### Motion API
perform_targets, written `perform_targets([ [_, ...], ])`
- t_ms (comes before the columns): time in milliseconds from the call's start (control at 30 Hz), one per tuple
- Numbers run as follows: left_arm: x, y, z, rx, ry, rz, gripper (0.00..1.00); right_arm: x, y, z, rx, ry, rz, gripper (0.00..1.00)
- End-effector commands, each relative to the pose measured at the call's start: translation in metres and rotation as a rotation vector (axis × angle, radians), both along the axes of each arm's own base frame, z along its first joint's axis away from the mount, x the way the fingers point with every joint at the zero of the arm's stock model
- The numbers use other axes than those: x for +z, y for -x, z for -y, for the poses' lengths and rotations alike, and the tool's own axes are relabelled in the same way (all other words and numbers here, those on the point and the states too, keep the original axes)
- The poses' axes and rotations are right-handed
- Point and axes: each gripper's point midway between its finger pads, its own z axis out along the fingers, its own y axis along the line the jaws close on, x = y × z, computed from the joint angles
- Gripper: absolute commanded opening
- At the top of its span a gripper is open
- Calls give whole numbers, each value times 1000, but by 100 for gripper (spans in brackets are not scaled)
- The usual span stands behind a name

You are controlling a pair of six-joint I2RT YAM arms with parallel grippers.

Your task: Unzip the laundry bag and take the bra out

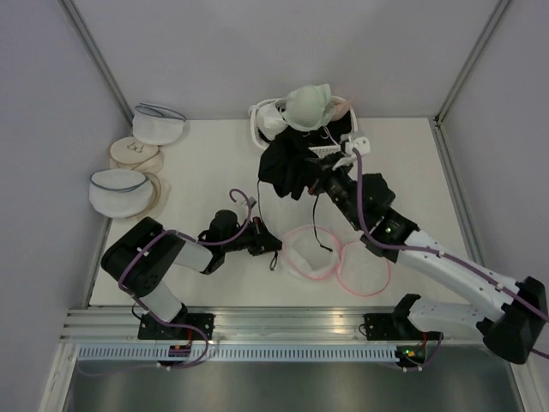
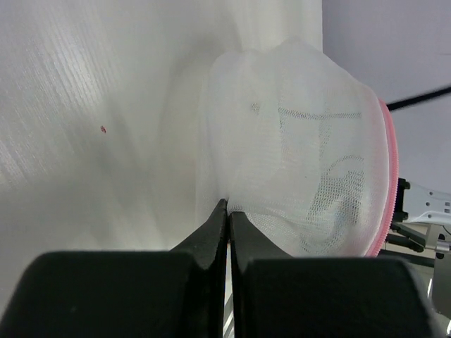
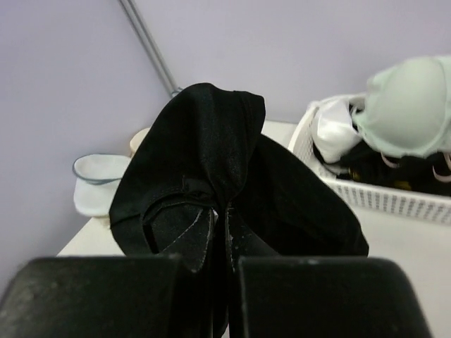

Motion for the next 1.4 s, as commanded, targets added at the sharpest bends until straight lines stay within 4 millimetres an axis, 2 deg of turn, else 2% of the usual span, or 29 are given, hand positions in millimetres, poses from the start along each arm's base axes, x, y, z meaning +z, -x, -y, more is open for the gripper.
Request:
perform_targets([
  [0, 14, 0, 5, -21, 46, 44, 2, 44, -39, -15, -71, 47, 110, 0],
  [33, 14, 2, 5, -24, 50, 40, 2, 47, -53, -18, -89, 60, 112, 0],
  [67, 14, 2, 4, -22, 50, 38, 2, 53, -72, -31, -102, 84, 123, 0],
  [133, 15, 4, 4, -26, 59, 40, 2, 58, -98, -35, -141, 102, 130, 0],
  [167, 15, 5, 4, -27, 62, 40, 2, 62, -117, -47, -143, 101, 135, 0],
  [200, 15, 6, 3, -28, 62, 39, 2, 63, -135, -43, -170, 104, 130, 0],
  [233, 14, 7, 3, -28, 63, 38, 2, 47, -155, -50, -179, 124, 105, 0],
  [267, 14, 8, 3, -31, 66, 37, 2, 76, -163, -51, -181, 86, 147, 0],
  [300, 13, 10, 2, -33, 68, 32, 2, 78, -173, -53, -180, 88, 153, 0],
  [333, 13, 10, 2, -32, 69, 34, 2, 66, -192, -56, -192, 107, 137, 0],
  [367, 12, 11, 2, -33, 70, 28, 2, 93, -197, -56, -192, 75, 176, 0],
  [400, 11, 12, 1, -34, 72, 22, 2, 99, -205, -57, -186, 70, 187, 0],
  [433, 8, 14, 1, -38, 71, 13, 2, 89, -218, -63, -185, 83, 179, 0],
  [467, 10, 13, 1, -39, 77, 20, 2, 117, -220, -63, -187, 48, 227, 0],
  [500, 9, 15, 1, -42, 82, 11, 2, 119, -225, -67, -181, 63, 238, 0],
  [533, 9, 16, 1, -43, 84, 11, 2, 104, -239, -74, -187, 87, 228, 0],
  [567, 6, 16, 1, -43, 81, 5, 2, 132, -240, -73, -198, 55, 277, 0],
  [600, 5, 17, 1, -43, 81, -2, 2, 131, -248, -74, -203, 65, 274, 0],
  [633, 5, 18, 1, -46, 86, -3, 2, 113, -265, -79, -209, 90, 260, 0],
  [667, 2, 18, 1, -46, 83, -13, 2, 139, -264, -75, -219, 55, 308, 0],
  [700, 2, 19, 1, -48, 88, -14, 2, 139, -270, -74, -227, 48, 314, 0],
  [733, 1, 19, 1, -51, 90, -19, 2, 126, -285, -72, -244, 54, 305, 0],
  [767, -1, 19, 1, -47, 89, -24, 2, 136, -287, -66, -268, 29, 325, 0],
  [800, -2, 19, 1, -48, 91, -30, 2, 136, -292, -61, -287, 13, 331, 0],
  [933, -9, 20, 2, -52, 86, -48, 2, 122, -313, -37, -356, 16, 331, 0],
  [967, -9, 21, 2, -54, 86, -50, 2, 111, -319, -33, -375, 34, 323, 0],
  [1133, -17, 23, 2, -61, 83, -79, 2, 96, -346, 4, -499, 22, 331, 0],
  [1300, -25, 24, 3, -60, 84, -109, 2, 93, -371, 48, -562, -38, 335, 0],
  [1367, -28, 24, 4, -60, 86, -124, 2, 93, -375, 56, -564, -55, 333, 0],
])
